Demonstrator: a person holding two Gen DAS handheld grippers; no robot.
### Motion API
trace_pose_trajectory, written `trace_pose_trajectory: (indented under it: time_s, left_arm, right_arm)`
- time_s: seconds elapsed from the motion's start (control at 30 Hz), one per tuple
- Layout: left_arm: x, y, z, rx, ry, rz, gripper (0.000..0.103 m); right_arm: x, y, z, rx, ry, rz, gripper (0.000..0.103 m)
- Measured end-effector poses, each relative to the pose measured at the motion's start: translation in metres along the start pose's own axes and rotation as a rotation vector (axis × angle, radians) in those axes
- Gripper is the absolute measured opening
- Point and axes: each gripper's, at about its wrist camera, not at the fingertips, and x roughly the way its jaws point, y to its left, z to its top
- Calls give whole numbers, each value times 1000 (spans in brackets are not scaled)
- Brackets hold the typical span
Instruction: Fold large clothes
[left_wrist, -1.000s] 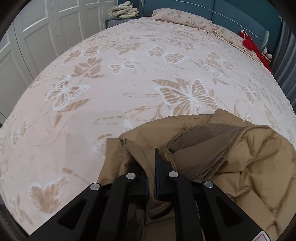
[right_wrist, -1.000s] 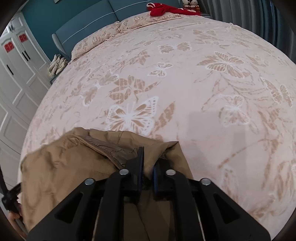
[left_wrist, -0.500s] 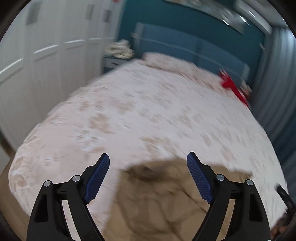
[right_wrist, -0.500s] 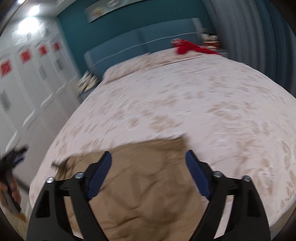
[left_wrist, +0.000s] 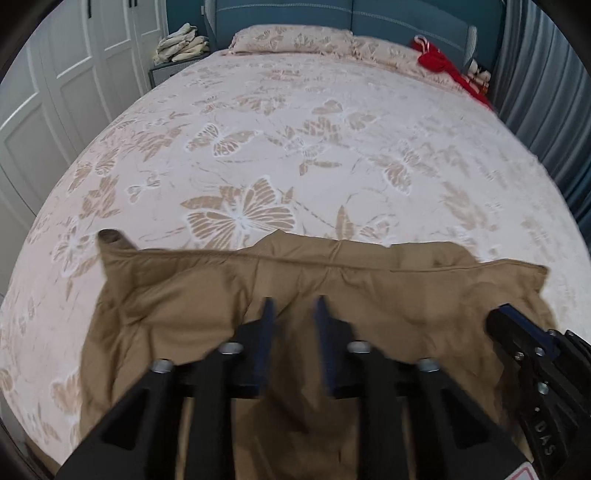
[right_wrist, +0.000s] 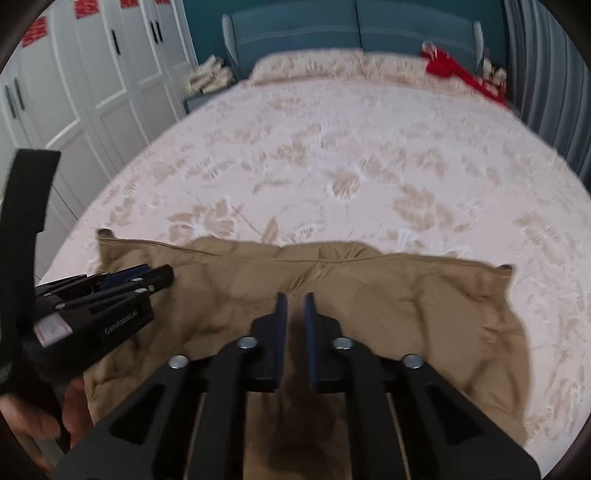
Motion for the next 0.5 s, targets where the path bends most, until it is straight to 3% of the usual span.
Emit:
trace_pose_trajectory:
  time_s: [0.2, 0.5]
  left_arm:
    - [38, -9, -2, 45, 2, 45, 1]
    - [73, -16, -1, 52, -17, 75, 0]
  right_arm:
    - [58, -6, -1, 46, 91, -5, 0]
    - [100, -9, -4, 60, 123, -15, 0]
